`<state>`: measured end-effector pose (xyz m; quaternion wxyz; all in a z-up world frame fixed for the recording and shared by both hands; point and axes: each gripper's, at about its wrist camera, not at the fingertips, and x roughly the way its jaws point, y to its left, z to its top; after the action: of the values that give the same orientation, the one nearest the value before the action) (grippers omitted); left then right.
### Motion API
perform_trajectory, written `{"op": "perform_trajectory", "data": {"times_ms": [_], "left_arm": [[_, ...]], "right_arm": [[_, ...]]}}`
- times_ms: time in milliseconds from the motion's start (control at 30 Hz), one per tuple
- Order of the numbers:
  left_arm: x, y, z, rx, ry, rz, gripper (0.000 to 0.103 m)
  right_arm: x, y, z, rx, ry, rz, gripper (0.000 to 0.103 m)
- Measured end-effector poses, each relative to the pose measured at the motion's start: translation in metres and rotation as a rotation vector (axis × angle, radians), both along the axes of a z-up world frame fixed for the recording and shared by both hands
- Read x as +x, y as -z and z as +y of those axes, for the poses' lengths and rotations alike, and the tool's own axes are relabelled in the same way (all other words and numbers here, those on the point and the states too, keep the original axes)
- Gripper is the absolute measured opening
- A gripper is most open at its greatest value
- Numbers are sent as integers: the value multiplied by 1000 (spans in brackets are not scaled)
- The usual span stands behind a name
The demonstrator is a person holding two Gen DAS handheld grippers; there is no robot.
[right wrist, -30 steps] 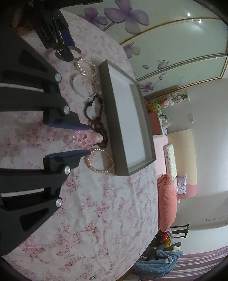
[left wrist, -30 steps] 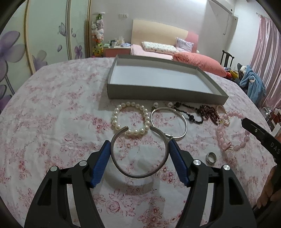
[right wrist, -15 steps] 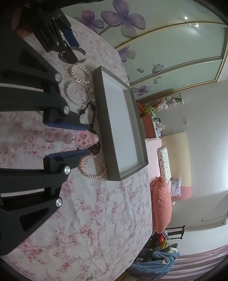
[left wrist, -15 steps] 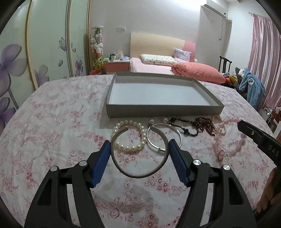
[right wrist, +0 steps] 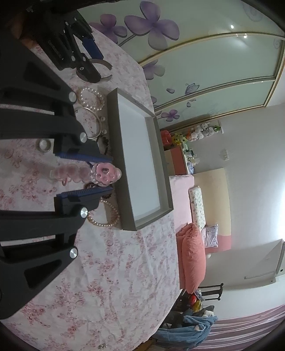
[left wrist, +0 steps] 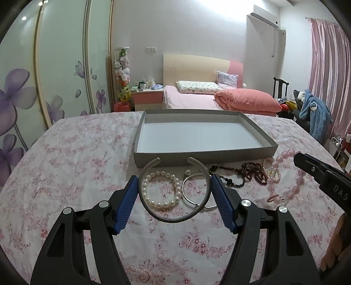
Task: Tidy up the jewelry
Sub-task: 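Release the pink bracelet into the grey tray while the left tool releases the cuff there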
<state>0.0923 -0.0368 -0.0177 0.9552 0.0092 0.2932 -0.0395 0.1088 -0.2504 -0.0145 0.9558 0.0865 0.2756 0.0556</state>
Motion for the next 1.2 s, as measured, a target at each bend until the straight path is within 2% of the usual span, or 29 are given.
{"op": "perform_trajectory", "data": {"times_ms": [333, 567, 700, 967, 1200], "left_arm": [[8, -14, -2, 21, -2, -51, 67], [10, -10, 0, 16, -9, -37, 67], [11, -9, 0, 14, -12, -33, 67], [22, -16, -2, 17, -12, -61, 67], [47, -27, -9, 29, -13, -111, 67]], "right_arm": [[5, -19, 6, -22, -3, -63, 22], [6, -7, 3, 26, -35, -15, 22], [6, -7, 2, 21, -27, -18, 22], [12, -23, 8, -7, -17, -73, 22], [41, -41, 11, -31, 1, -136, 22]]}}
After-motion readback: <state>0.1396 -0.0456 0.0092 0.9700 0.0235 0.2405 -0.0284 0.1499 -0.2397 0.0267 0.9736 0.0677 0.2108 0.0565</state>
